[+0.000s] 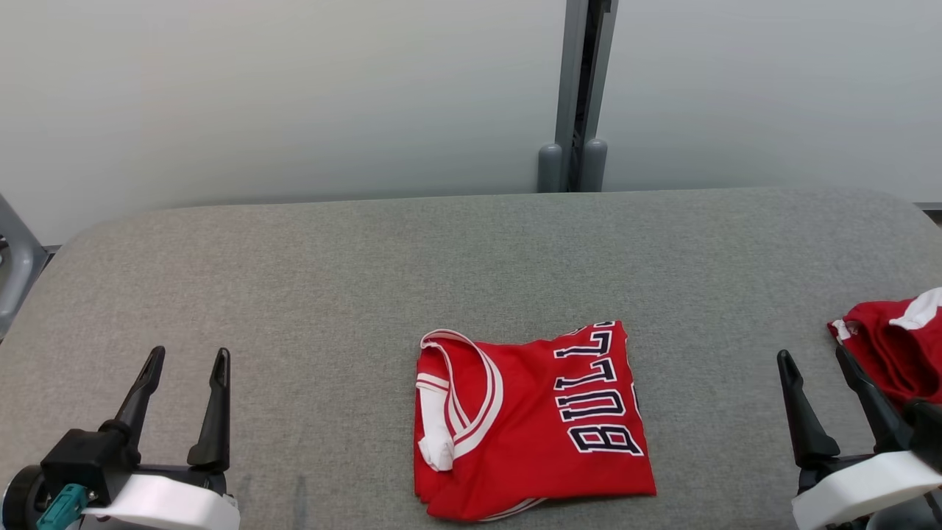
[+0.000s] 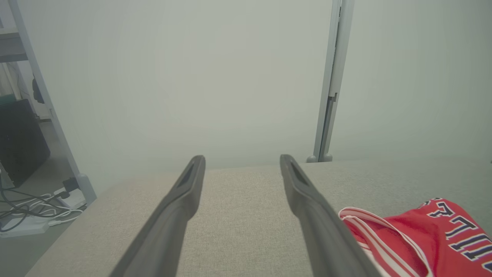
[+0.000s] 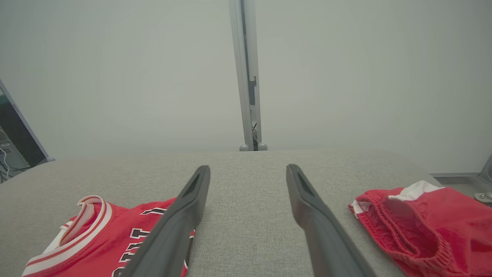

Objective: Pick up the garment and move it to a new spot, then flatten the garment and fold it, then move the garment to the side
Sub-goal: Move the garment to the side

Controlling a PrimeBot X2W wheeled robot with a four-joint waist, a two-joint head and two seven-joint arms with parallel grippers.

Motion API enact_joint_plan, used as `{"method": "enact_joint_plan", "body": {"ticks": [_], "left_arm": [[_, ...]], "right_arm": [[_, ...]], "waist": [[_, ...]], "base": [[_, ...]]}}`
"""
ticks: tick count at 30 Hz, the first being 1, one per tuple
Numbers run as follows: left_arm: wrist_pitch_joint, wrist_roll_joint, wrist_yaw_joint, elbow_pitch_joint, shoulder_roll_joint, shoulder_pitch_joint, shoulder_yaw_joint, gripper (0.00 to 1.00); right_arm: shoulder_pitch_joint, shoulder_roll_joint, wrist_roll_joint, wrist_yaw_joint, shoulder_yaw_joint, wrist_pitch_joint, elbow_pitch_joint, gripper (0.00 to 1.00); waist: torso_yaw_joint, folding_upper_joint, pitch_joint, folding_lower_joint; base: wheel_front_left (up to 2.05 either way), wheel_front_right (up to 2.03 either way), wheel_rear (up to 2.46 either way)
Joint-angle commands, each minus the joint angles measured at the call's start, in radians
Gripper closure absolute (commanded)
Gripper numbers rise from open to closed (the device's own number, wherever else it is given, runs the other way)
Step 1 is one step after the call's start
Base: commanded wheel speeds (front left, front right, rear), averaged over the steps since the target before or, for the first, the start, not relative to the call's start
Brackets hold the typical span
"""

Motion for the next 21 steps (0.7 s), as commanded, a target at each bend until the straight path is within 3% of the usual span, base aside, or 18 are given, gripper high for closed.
{"method": "enact_joint_plan", "body": {"ticks": [1,9,21], "left_arm": [[-0.001,-0.005,0.004,-0.005,0.009,-0.018,0.001,0.0],[-0.015,0.006,0.008,-0.041,0.003,-0.054,-0.003,0.0],[-0.061,0.009,-0.019,-0.018,-0.031,-0.156,0.005,0.0]], "right_arm": [[-0.006,-0.001,0.004,0.0,0.002,-0.002,0.002,0.0],[-0.016,-0.033,0.022,0.0,0.03,0.022,0.043,0.0],[-0.114,-0.074,0.068,0.0,0.161,0.042,0.234,0.0]], "waist": [[0.006,0.0,0.001,0.0],[0.079,0.0,0.045,0.0],[0.206,0.0,0.18,0.0]], "base": [[0.0,0.0,0.0],[0.0,0.0,0.0],[0.0,0.0,0.0]]}}
